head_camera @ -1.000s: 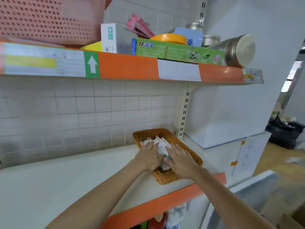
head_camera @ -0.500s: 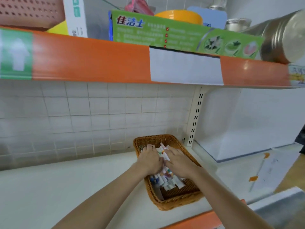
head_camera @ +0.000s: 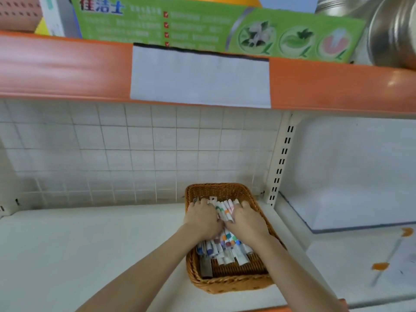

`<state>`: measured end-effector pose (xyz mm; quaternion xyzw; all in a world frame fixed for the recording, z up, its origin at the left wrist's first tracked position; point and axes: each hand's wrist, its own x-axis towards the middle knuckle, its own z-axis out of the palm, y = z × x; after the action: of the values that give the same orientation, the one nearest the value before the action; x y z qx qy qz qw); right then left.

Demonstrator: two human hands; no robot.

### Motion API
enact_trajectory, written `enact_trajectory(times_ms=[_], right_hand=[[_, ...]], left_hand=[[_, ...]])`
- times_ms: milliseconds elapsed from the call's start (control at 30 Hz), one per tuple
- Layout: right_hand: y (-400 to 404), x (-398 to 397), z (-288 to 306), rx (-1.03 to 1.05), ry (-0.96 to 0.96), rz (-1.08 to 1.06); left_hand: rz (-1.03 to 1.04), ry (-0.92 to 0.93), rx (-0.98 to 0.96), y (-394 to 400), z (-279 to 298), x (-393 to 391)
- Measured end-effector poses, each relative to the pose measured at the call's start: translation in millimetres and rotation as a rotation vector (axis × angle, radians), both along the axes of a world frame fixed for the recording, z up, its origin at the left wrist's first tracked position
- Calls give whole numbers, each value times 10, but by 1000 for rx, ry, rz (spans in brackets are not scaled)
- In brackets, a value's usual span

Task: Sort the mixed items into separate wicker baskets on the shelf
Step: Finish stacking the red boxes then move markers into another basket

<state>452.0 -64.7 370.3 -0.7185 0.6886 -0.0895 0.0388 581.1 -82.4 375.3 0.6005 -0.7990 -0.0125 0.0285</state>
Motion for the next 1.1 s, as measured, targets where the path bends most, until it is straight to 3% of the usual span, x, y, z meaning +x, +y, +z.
enact_trajectory(times_ms=[167,300,500,800,1100], right_hand=[[36,3,19,-85,-91,-18],[99,13,43,-151,-199,13],[198,75,82,-177,-269,140],[469,551,321,-159,-281,322],[1000,1700,285,-46,-218,449]], left_hand=[[-24,261,-63,39,5,21],[-52,326,-173,128,45,20],[112,480,-325,353,152,79],[346,345,-240,793,192,726],[472,228,-248,1450,141,1875]])
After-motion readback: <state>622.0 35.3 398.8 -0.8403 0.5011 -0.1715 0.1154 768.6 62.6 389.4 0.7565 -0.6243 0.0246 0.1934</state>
